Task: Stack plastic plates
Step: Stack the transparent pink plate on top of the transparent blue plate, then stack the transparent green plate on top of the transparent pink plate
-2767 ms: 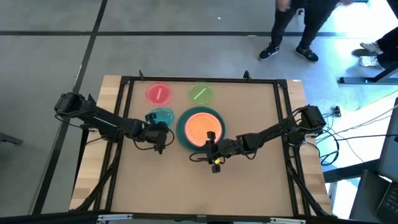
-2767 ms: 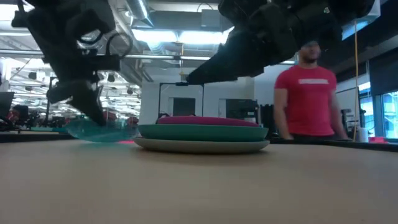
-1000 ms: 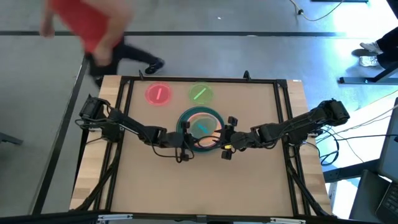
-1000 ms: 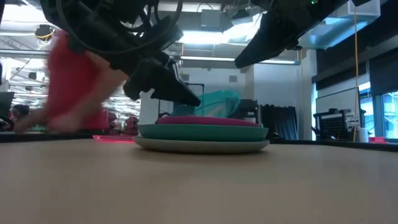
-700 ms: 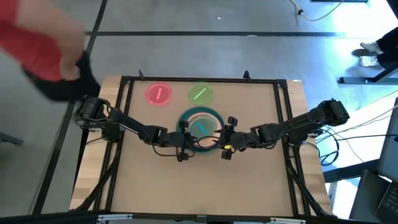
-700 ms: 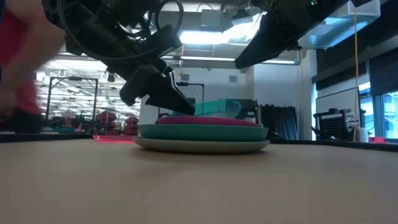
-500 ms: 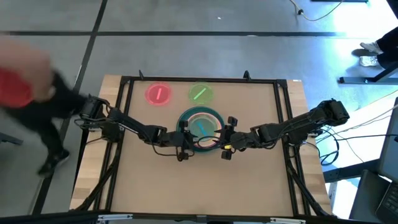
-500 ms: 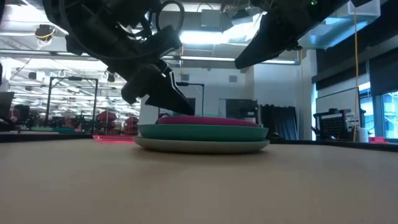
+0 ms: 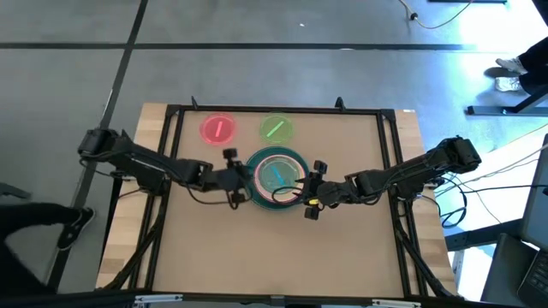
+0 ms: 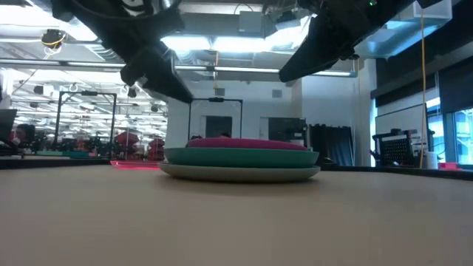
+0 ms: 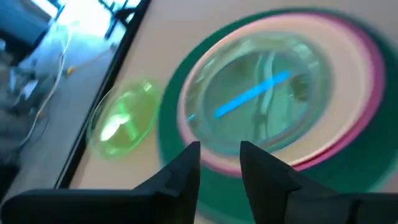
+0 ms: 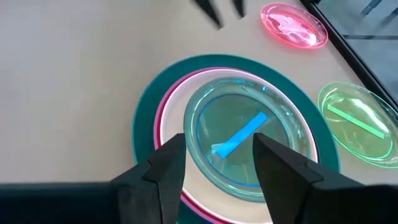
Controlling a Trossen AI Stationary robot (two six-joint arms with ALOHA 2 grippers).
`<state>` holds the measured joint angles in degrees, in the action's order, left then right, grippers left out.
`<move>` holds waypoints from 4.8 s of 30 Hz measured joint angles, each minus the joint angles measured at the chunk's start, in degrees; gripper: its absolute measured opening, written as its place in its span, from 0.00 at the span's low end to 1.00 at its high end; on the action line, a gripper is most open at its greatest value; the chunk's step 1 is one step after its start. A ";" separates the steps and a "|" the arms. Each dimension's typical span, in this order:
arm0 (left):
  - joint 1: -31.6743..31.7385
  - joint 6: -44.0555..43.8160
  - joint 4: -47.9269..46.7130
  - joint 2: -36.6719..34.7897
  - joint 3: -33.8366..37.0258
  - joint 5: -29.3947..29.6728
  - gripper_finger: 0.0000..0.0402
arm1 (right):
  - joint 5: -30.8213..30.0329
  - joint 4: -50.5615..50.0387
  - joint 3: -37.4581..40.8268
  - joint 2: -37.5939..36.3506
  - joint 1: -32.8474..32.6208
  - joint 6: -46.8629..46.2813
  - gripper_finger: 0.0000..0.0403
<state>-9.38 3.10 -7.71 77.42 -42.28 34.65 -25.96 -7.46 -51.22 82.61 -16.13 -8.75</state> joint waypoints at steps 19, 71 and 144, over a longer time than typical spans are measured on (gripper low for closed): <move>23.92 -0.18 -18.99 -3.47 5.90 -2.73 0.26 | -0.61 0.04 0.00 0.00 0.03 0.07 0.44; 43.69 17.59 13.92 -4.62 24.09 -21.48 0.01 | -3.14 1.58 -0.15 5.40 0.01 1.67 0.44; 0.09 4.23 22.92 8.64 1.31 -6.99 0.27 | -14.37 -21.19 3.21 -1.88 3.25 -1.48 0.44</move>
<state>-9.29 7.33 15.21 86.06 -40.97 27.66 -40.33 -28.64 -48.01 80.73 -12.87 -10.23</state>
